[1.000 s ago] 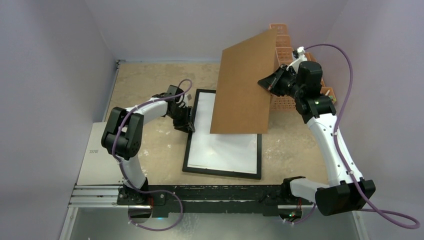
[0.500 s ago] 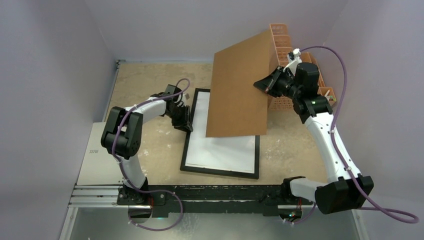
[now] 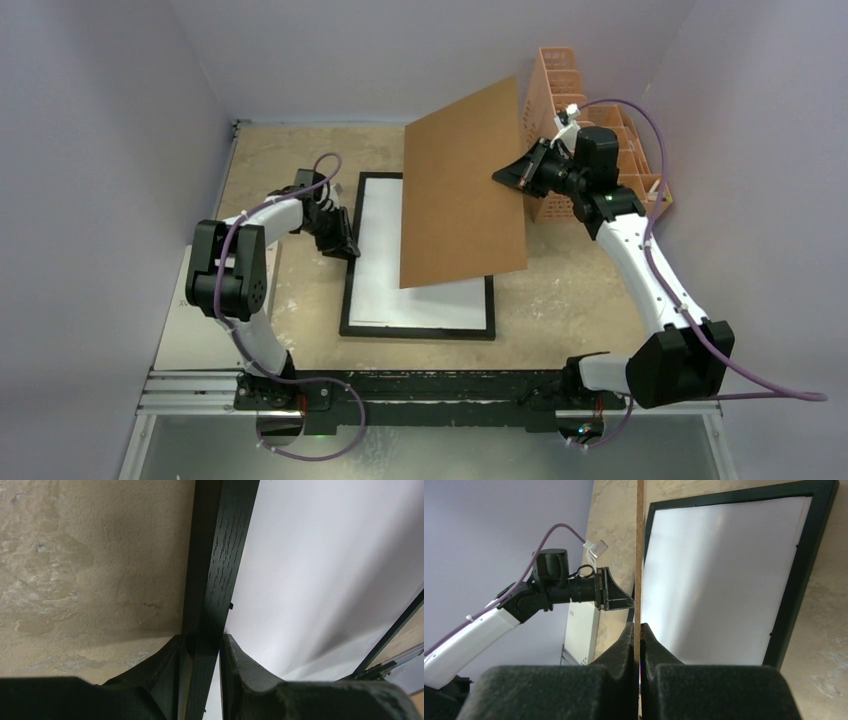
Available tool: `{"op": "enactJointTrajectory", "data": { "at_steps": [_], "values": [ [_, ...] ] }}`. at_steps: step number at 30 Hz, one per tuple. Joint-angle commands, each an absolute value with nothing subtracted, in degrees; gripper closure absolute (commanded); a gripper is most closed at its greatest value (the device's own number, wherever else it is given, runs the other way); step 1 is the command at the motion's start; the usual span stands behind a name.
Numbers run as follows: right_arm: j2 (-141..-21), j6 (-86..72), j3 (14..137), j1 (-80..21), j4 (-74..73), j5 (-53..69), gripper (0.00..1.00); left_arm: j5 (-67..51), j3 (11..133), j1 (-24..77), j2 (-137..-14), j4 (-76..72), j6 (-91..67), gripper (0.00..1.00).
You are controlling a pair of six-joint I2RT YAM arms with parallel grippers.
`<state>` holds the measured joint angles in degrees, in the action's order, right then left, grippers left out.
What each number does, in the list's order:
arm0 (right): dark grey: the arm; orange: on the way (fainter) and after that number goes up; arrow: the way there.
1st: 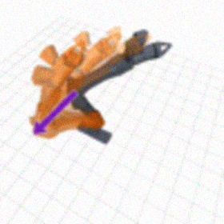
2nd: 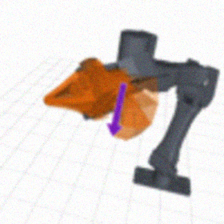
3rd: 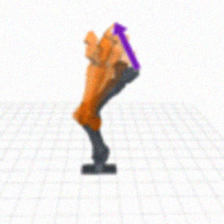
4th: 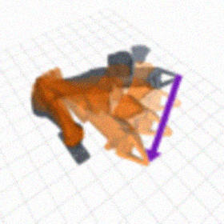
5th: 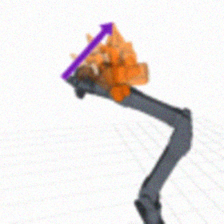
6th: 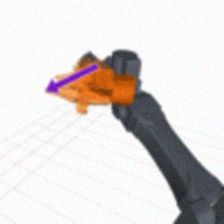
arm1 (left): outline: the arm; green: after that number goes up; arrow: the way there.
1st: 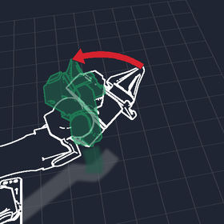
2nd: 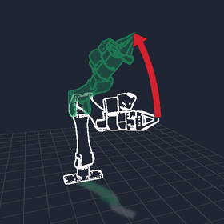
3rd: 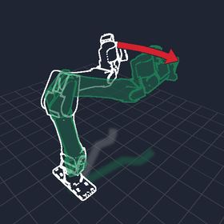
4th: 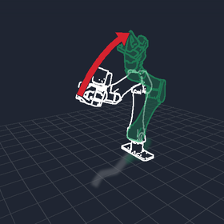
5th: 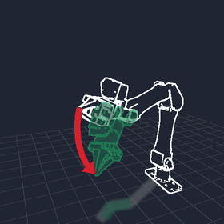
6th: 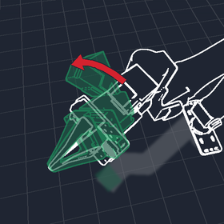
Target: Put the photo into the frame
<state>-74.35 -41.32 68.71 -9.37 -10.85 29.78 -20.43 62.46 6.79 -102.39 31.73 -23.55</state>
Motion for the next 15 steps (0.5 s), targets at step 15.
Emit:
{"op": "enactJointTrajectory", "data": {
  "at_steps": [15],
  "values": [
    [-78.0, -51.3, 59.5, -18.3, 6.3, 33.5, 1.0, -18.4, 64.5, 4.2, -98.0, 35.1, -26.3, 0.5]
  ]
}}
